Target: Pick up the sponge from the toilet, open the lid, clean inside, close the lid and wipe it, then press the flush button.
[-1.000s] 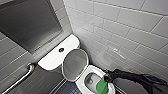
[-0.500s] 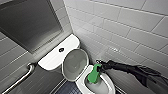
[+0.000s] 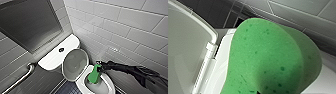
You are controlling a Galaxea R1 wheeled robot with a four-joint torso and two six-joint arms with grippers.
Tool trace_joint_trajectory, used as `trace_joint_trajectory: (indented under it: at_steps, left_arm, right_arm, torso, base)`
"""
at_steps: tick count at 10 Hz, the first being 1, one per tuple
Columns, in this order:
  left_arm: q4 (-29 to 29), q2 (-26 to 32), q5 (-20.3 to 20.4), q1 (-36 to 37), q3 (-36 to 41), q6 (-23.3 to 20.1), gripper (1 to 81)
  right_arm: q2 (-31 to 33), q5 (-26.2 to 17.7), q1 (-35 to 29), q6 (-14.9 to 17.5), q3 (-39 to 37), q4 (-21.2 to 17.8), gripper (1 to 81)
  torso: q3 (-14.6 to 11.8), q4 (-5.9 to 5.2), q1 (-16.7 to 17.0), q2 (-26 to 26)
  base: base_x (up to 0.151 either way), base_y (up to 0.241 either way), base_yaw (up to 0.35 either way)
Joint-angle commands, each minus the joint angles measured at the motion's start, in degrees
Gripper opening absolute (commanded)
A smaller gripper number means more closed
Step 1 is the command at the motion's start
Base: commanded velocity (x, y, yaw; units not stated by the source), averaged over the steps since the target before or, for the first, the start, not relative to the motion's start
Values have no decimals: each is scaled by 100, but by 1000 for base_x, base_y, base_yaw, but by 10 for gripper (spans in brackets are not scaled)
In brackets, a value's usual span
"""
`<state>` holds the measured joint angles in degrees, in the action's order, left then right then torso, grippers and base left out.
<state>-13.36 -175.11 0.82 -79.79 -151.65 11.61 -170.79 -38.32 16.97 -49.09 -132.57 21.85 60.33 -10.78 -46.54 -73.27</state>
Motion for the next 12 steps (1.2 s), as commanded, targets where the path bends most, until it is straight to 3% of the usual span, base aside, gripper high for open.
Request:
trace_joint_trajectory:
  at_steps: [1,6,12]
  left_arm:
    - [-17,28,-468,-112,-5,-44,811]
    - [-26,10,-468,-112,4,-44,811]
    - [-26,19,-468,-112,4,-44,811]
  right_arm:
    - [208,-80,-831,128,-14,294,10]
    - [570,-62,-672,110,418,294,10]
    - [447,-62,-629,75,356,303,10]
  torso:
    - [0,0,0,0]
    - [0,0,0,0]
    - [0,0,-6,4]
  base:
    - [0,0,0]
    - [0,0,0]
    - [-70,0,0]
